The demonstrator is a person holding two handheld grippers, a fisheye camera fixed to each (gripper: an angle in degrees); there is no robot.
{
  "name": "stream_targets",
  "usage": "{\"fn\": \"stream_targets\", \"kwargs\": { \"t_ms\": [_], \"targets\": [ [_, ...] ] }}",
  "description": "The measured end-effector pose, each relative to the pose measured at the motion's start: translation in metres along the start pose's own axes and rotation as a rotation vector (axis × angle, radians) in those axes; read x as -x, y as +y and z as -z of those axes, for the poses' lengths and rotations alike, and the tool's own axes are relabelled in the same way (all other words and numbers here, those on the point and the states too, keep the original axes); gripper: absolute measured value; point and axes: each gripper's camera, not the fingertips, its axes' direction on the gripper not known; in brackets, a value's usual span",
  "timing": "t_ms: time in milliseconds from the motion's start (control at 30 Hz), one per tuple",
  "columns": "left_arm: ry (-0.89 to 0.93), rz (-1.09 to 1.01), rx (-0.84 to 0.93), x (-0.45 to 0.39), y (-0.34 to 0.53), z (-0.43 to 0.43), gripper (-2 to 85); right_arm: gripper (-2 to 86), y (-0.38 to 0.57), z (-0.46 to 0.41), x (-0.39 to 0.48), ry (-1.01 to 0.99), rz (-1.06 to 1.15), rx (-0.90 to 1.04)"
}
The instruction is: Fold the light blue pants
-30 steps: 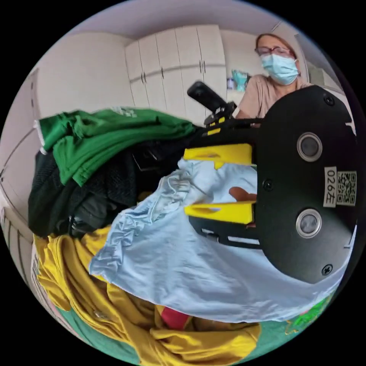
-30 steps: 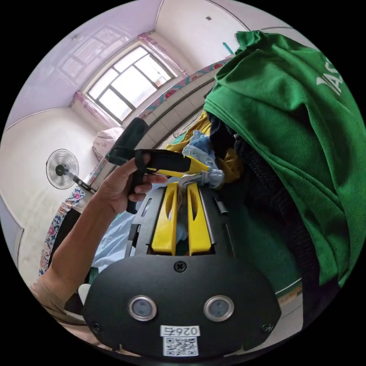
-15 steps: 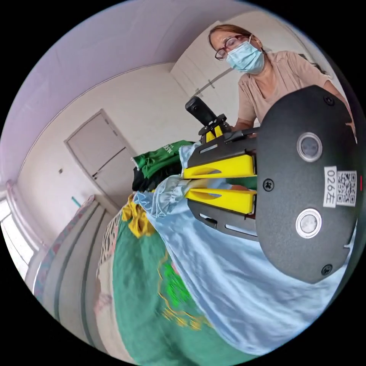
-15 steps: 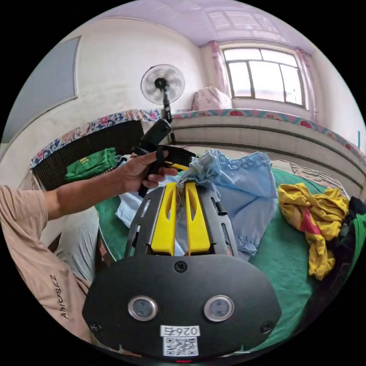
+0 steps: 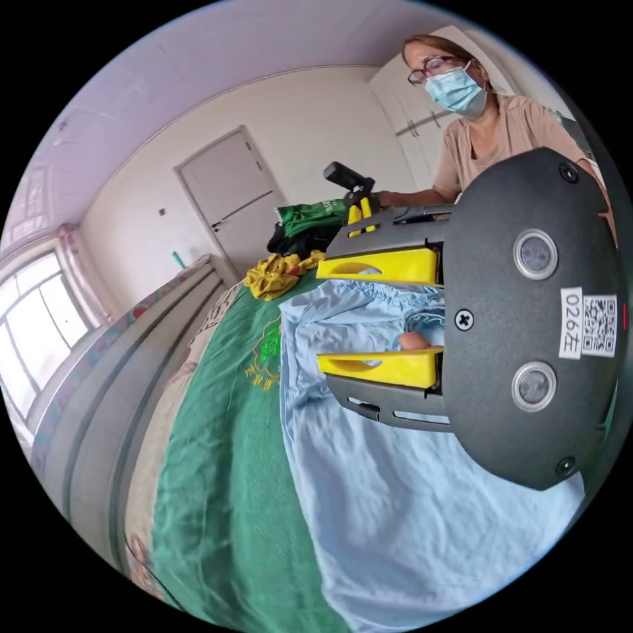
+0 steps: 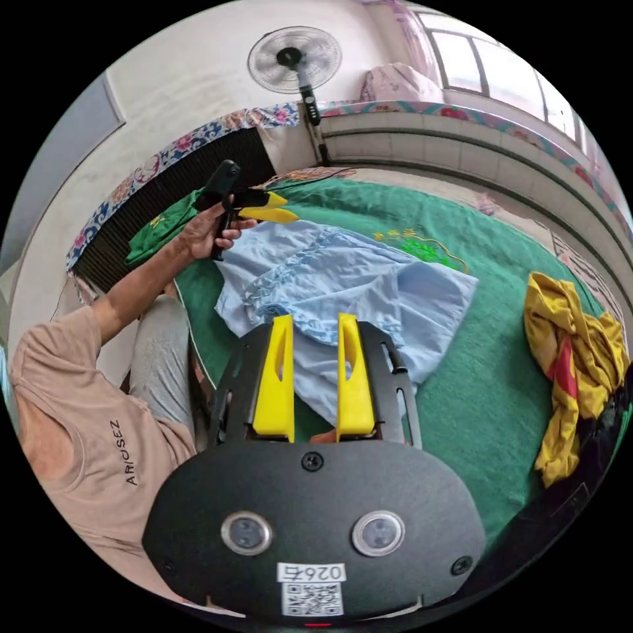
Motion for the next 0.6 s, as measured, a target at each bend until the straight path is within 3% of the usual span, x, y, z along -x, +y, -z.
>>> {"fn": "stream_targets", "kwargs": {
  "t_ms": [167, 300, 367, 400, 433, 500, 600],
  "targets": [
    [-0.041, -0.218, 0.267, -0.07, -0.004, -0.073, 16.0, 6.5, 0.007, 0.007, -0.085, -0.065, -0.214, 0.047],
    [-0.273, -0.403, 0.518, -0.125, 0.034, -0.134, 21.5, 5.6, -0.013, -0.019, -0.103, -0.123, -0.221, 0.117],
    [-0.326, -0.409, 0.641, -0.128, 0.051, -0.156, 18.0, 5.7, -0.025, -0.031, -0.103, -0.1, -0.199, 0.169],
    [-0.36, -0.415, 0.71, -0.124, 0.062, -0.161, 6.3, 6.1, -0.032, -0.04, -0.104, -0.079, -0.183, 0.221],
    [-0.358, -0.392, 0.724, -0.118, 0.069, -0.152, 0.2, 6.4, -0.037, -0.045, -0.103, -0.054, -0.164, 0.27],
    [-0.232, -0.322, 0.675, -0.105, 0.076, -0.113, -0.3, 6.5, -0.041, -0.044, -0.103, -0.011, -0.132, 0.317],
    [-0.023, -0.192, 0.437, -0.071, 0.095, -0.003, -0.4, 6.4, -0.046, -0.03, -0.104, 0.025, -0.076, 0.33]
  ]
}}
